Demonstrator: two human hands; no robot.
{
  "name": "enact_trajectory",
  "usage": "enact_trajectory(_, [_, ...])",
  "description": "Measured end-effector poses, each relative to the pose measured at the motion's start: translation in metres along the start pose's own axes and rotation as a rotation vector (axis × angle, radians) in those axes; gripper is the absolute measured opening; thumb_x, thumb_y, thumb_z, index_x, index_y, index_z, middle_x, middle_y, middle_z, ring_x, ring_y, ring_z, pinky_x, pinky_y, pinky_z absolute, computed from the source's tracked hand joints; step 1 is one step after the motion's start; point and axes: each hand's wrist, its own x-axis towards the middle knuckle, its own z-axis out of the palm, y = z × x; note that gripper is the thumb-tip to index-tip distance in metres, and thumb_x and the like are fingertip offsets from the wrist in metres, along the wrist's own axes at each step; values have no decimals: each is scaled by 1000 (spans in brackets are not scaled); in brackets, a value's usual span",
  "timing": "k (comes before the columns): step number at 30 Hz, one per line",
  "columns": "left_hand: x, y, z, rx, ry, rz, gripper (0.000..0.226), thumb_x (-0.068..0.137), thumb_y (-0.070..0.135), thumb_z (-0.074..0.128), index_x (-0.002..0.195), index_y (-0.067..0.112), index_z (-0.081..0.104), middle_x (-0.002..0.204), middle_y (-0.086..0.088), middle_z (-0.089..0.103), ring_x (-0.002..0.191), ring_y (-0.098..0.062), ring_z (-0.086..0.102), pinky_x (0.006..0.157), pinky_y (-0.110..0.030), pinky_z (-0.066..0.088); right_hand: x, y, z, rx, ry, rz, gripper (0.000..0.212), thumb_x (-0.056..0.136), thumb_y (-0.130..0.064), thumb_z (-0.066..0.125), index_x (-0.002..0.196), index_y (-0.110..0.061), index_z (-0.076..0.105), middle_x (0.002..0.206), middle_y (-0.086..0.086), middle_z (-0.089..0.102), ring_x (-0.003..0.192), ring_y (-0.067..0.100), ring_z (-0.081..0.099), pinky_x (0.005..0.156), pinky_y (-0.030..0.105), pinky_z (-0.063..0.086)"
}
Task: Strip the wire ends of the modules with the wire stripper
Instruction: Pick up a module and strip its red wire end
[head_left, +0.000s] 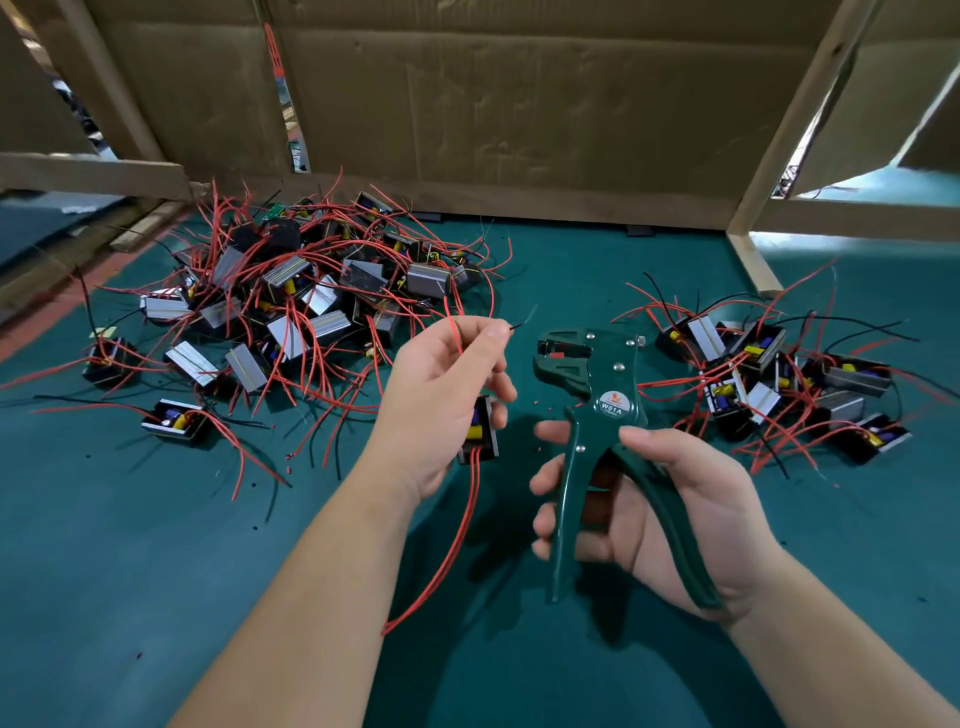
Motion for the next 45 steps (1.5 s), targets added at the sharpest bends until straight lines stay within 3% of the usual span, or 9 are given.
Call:
enact_trajectory(10, [0, -3, -4, 346, -7, 194, 19, 90, 12, 63, 76, 25, 61, 51, -4, 47, 44, -13, 45, 45, -19, 41, -6, -3, -2, -70, -116, 28, 53, 63, -36, 80, 102, -3, 67, 86, 23, 63, 74, 38, 64, 70, 48, 54])
enact_trajectory(15, [3, -2, -11, 457, 21, 286, 22, 82, 12, 72, 75, 31, 67, 54, 14, 57, 53, -12, 48, 55, -20, 41, -6, -2, -2, -135, -72, 15, 52, 65, -43, 81, 96, -4, 66, 81, 22, 62, 67, 36, 63, 65, 47, 54])
enact_trajectory(20, [3, 0, -12, 501, 22, 336, 26, 80, 12, 74, 74, 36, 66, 71, -14, 63, 58, -17, 49, 61, -28, 42, -6, -1, -2, -183, -44, -7, 55, 67, -50, 79, 93, -4, 65, 78, 21, 61, 63, 34, 63, 63, 46, 54])
enact_trajectory(24, [3, 0, -13, 522, 18, 378, 27, 79, 13, 74, 75, 38, 65, 71, -13, 61, 58, -15, 48, 61, -32, 43, -5, 0, -2, -227, -9, -11, 55, 67, -54, 78, 91, -6, 64, 75, 21, 60, 60, 34, 62, 61, 46, 54])
enact_trajectory(30, [2, -2, -13, 536, -2, 353, 18, 82, 17, 72, 78, 34, 67, 65, 3, 57, 56, -12, 49, 56, -29, 44, -5, 2, 2, -241, 110, -11, 53, 66, -61, 63, 79, -10, 65, 66, 19, 57, 51, 31, 58, 53, 41, 52])
enact_trajectory(32, [-1, -1, -9, 456, -46, 281, 13, 90, 30, 57, 81, 29, 66, 63, 8, 57, 53, -10, 49, 48, -25, 44, -4, 4, 5, -233, 165, -18, 55, 63, -64, 62, 76, -11, 63, 62, 17, 54, 46, 29, 55, 49, 38, 50])
enact_trajectory(34, [-3, 0, -7, 342, -100, 161, 35, 98, 43, 36, 81, 21, 57, 59, 4, 56, 51, -12, 49, 44, -23, 42, -1, 7, 6, -222, 254, -51, 56, 66, -66, 64, 72, -11, 59, 56, 14, 49, 39, 25, 47, 44, 32, 46])
enact_trajectory(40, [-2, 1, -7, 399, -207, 85, 29, 101, 21, 36, 73, 16, 44, 60, 6, 41, 51, -14, 45, 51, -25, 40, 4, -1, 2, -27, 220, -69, 53, 76, -57, 51, 85, -5, 60, 70, 17, 58, 58, 30, 60, 58, 41, 55])
enact_trajectory(45, [2, -2, -12, 430, -140, 156, 14, 101, 10, 42, 97, 23, 45, 67, 4, 48, 54, -13, 50, 53, -25, 45, -1, -11, -6, 3, 196, -106, 49, 79, -47, 50, 94, -1, 60, 78, 23, 59, 68, 37, 62, 64, 50, 54])
